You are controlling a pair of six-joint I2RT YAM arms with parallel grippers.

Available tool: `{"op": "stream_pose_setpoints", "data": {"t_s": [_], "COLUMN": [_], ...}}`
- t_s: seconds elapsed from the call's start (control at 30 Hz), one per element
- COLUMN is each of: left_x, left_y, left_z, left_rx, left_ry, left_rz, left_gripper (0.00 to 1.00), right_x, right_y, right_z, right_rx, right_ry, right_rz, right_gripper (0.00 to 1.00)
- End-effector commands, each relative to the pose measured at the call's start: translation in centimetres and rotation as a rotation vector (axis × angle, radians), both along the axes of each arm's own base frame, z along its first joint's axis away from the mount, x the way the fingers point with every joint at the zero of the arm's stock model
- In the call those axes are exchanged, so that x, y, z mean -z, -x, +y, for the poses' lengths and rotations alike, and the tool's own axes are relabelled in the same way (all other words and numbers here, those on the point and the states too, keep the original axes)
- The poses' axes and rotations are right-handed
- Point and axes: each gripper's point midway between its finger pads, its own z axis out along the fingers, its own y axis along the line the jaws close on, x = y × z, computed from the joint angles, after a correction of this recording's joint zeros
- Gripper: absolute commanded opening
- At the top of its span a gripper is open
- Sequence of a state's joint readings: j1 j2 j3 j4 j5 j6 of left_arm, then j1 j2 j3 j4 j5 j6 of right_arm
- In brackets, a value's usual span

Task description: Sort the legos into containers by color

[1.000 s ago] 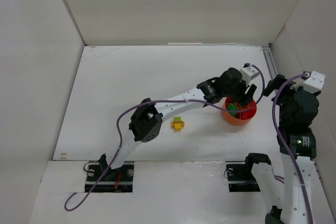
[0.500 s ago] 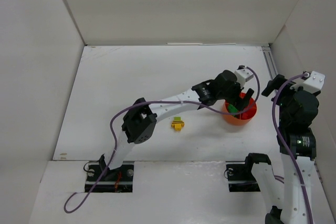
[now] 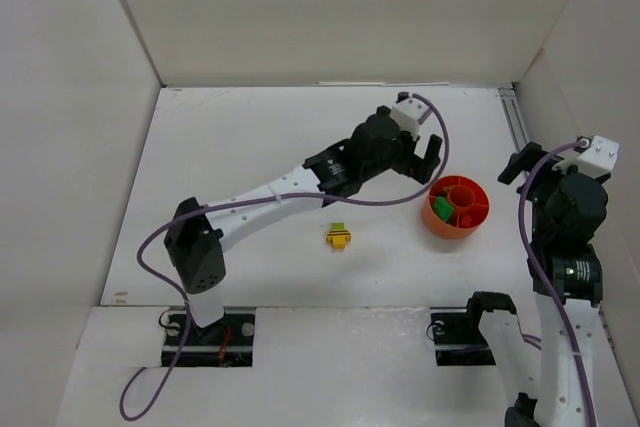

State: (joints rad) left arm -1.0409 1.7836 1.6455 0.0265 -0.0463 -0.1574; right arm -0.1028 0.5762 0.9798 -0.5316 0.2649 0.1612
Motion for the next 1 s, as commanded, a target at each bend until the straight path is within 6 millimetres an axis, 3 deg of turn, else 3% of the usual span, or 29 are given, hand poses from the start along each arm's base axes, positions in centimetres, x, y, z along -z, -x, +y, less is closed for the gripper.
{"op": "stream_pose_setpoints", "data": {"t_s": [0.0, 0.03, 0.07, 0.1, 0.23, 0.33, 0.47, 0.6, 0.7, 0.8, 0.83, 0.87, 0.9, 0.93, 0.97], "left_x": [-0.8, -0.5, 1.1, 0.2, 2.9, 4.2, 4.6, 5.6, 6.4, 8.1, 8.5, 8.9, 9.6, 10.2, 10.4], "left_y": [-2.6, -2.8, -3.0, -4.0, -4.7, -3.3, -1.5, -0.5, 0.3, 1.1, 1.2, 1.6, 2.1, 2.5, 2.9], "left_z": [5.5, 6.8, 8.2, 10.8, 17.9, 22.1, 25.8, 28.1, 28.5, 29.7, 29.7, 29.8, 29.7, 29.3, 29.6], "left_rx": [-0.19, -0.214, -0.258, -0.319, -0.53, -0.636, -0.728, -0.761, -0.769, -0.821, -0.823, -0.818, -0.801, -0.774, -0.775], "left_ry": [0.016, 0.014, 0.009, 0.039, 0.047, 0.043, 0.082, 0.112, 0.108, 0.078, 0.07, 0.072, 0.067, 0.06, 0.051], "left_rz": [0.022, 0.046, 0.096, 0.107, 0.216, 0.244, 0.287, 0.328, 0.368, 0.42, 0.424, 0.444, 0.459, 0.482, 0.486], "left_gripper": [1.0, 1.0, 1.0, 1.0, 1.0, 1.0, 1.0, 1.0, 1.0, 1.0, 1.0, 1.0, 1.0, 1.0, 1.0], "right_x": [-1.1, -1.2, -0.9, -1.2, -0.2, 0.6, 1.6, 2.6, 4.2, 6.5, 7.5, 8.1, 9.8, 10.4, 11.0], "right_y": [-0.3, -0.6, -0.9, -1.0, -2.5, -3.6, -4.5, -5.4, -6.2, -6.1, -6.7, -6.0, -6.3, -6.1, -4.9], "right_z": [0.8, 1.1, 1.3, 1.5, 3.2, 4.4, 6.4, 8.8, 12.0, 18.0, 17.8, 20.7, 22.4, 23.8, 26.6], "right_rx": [-0.047, -0.068, -0.083, -0.098, -0.217, -0.279, -0.368, -0.463, -0.594, -0.774, -0.754, -0.834, -0.867, -0.903, -0.987], "right_ry": [0.006, 0.015, 0.023, 0.032, 0.047, 0.049, 0.06, 0.077, 0.1, 0.136, 0.141, 0.165, 0.183, 0.212, 0.232], "right_rz": [-0.039, -0.036, -0.024, -0.032, 0.007, 0.038, 0.08, 0.115, 0.18, 0.261, 0.295, 0.314, 0.366, 0.384, 0.39], "right_gripper": [1.0, 1.0, 1.0, 1.0, 1.0, 1.0, 1.0, 1.0, 1.0, 1.0, 1.0, 1.0, 1.0, 1.0, 1.0]}}
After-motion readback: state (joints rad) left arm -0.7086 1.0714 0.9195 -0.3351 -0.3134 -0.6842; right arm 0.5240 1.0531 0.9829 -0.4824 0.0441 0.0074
